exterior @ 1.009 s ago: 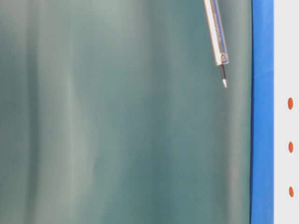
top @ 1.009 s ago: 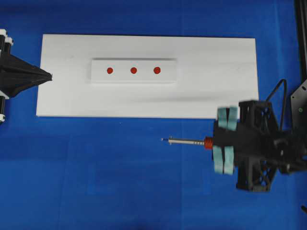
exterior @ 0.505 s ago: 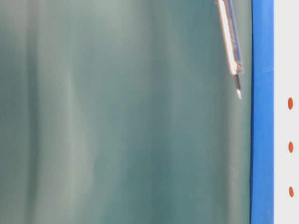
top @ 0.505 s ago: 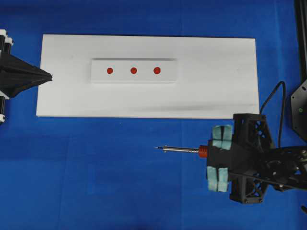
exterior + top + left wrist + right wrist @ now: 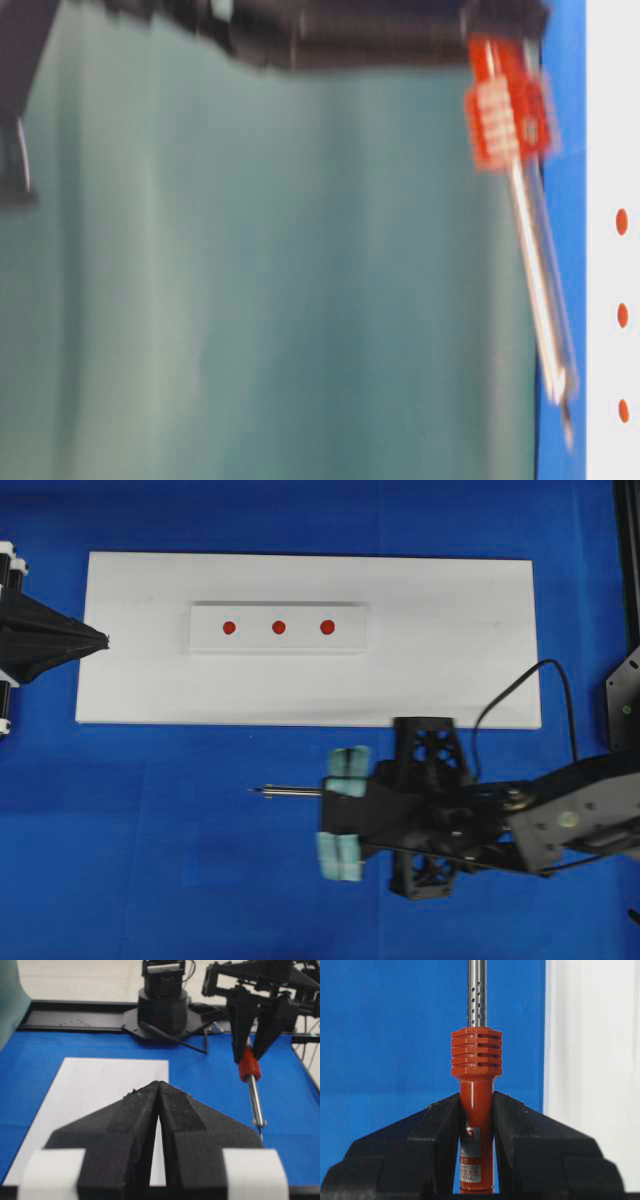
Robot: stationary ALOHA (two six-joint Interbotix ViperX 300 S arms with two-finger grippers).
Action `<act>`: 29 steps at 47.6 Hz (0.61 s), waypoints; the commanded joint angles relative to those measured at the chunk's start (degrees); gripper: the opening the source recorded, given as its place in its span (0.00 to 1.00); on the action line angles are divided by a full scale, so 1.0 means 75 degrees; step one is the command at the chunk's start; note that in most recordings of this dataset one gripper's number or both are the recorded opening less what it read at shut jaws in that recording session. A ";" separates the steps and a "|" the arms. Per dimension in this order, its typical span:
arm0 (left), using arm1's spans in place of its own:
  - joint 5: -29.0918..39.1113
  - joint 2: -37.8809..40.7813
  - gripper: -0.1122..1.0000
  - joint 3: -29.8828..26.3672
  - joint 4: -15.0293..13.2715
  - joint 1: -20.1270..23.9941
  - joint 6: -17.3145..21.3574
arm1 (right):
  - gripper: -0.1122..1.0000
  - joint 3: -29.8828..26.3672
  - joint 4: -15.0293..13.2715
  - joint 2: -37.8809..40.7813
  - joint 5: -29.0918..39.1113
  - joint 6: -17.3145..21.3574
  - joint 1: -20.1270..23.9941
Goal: Touch the tip of the soldering iron to the mark.
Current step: 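Lower the iron back onto the blue table below the board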
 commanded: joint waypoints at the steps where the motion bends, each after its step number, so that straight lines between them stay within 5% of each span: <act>1: -0.0082 0.0035 0.10 -0.0082 0.0023 -0.0012 0.0012 | 0.16 -0.0480 -0.0023 0.0105 -0.0105 -0.0117 -0.0164; 29: -0.0082 0.0000 0.10 -0.0082 0.0012 -0.0012 0.0012 | 0.16 -0.1102 0.0012 0.0773 -0.0609 -0.0551 -0.0551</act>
